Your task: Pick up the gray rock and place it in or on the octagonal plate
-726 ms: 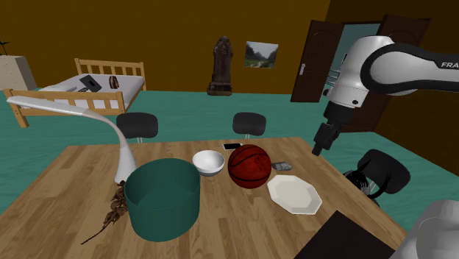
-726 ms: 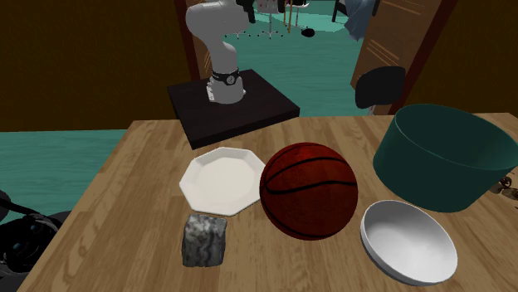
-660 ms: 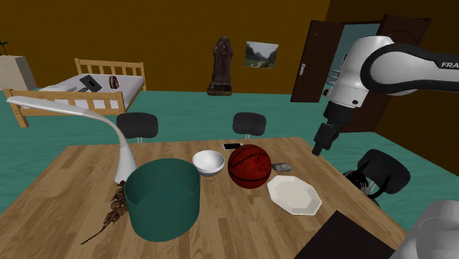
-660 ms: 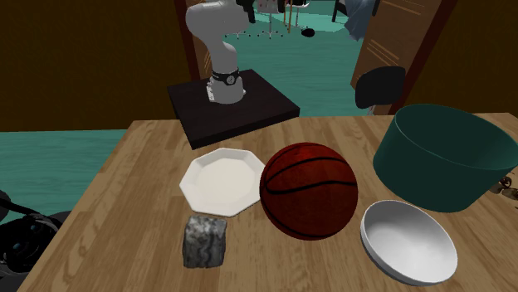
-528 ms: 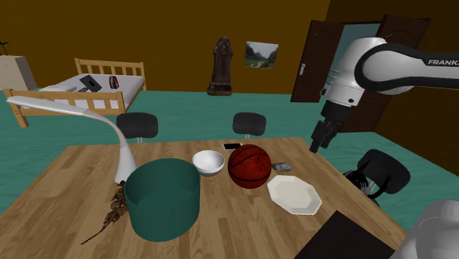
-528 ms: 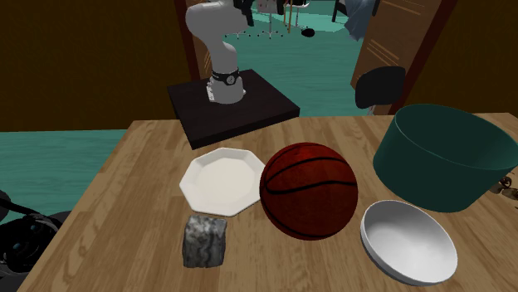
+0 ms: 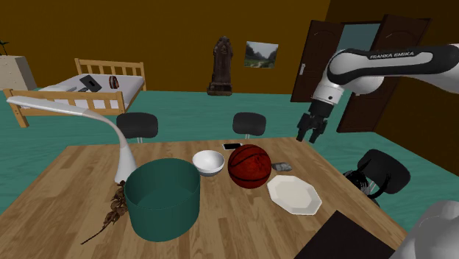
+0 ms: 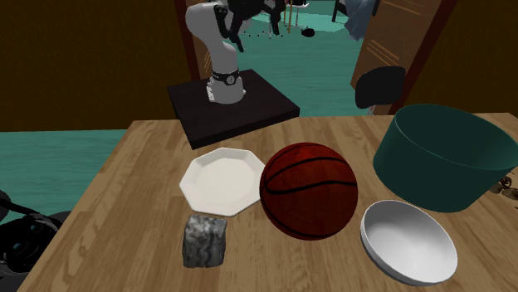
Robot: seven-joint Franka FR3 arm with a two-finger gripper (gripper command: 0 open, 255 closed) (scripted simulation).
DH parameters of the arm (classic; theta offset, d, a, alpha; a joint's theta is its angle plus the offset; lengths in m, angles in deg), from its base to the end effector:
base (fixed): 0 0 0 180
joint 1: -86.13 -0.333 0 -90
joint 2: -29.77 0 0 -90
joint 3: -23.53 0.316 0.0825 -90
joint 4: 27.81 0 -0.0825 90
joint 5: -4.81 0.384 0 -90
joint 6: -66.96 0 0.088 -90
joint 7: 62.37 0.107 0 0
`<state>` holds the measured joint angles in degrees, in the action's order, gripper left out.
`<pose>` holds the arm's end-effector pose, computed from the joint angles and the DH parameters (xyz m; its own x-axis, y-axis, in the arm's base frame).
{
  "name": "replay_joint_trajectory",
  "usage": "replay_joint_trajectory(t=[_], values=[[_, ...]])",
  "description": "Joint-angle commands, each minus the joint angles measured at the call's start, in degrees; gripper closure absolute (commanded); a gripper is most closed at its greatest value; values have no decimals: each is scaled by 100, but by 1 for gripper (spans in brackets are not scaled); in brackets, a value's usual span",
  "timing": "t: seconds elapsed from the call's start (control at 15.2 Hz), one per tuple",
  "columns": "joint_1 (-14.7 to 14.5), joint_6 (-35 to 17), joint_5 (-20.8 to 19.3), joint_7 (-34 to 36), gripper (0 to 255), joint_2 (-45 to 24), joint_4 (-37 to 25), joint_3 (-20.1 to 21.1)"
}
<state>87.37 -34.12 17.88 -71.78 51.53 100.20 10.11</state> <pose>0.4203 -0.0982 0.5135 0.9915 -0.1170 -0.0572 -0.1291 -0.9409 -0.3131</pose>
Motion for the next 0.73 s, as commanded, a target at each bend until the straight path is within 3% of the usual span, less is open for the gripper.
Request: replay_joint_trajectory(t=[0.0,0.66], values=[[50,-58,213,-129,0,-458,-232,-225],[538,372,1668,-775,0,-2934,-1908,-1052]])
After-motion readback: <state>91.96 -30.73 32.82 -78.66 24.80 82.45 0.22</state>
